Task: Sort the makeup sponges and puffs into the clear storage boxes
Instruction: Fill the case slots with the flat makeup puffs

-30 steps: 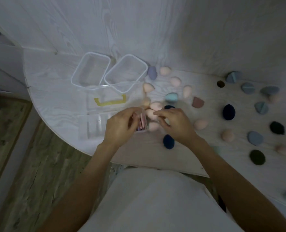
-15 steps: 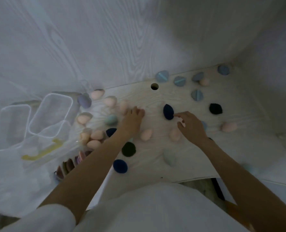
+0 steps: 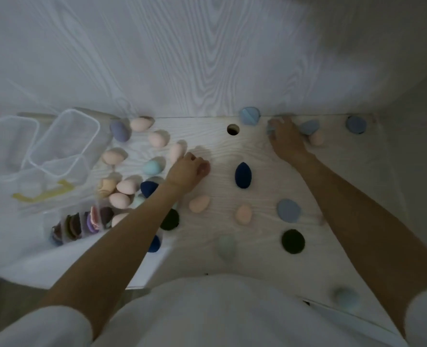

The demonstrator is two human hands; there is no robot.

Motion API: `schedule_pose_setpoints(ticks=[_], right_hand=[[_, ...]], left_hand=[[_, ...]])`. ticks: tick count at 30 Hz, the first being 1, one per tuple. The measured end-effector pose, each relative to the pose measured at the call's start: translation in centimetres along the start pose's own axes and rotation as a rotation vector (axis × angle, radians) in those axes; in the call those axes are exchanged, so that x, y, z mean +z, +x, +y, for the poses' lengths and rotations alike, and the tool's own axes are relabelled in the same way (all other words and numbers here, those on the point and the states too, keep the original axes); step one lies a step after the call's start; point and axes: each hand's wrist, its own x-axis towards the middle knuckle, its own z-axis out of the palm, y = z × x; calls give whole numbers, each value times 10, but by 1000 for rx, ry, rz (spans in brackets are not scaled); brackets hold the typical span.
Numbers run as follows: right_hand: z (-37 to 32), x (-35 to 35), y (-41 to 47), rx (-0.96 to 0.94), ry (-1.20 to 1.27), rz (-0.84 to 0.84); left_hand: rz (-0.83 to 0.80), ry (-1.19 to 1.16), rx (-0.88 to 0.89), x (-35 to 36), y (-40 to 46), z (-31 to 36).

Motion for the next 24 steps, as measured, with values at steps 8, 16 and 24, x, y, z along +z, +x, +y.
schedule_pose_setpoints(ticks=[8,16,24], right_hand=[[-5,7,1,-25,-137,20],[-80,-8,-100,-116,377,384],[-199,30,-172,-163,536,182]], left_hand=[[29,7,-143,-1,-6,9],[300,-247,-27,-33,-53,13],[564,-560,-237,-59,-186,-52]])
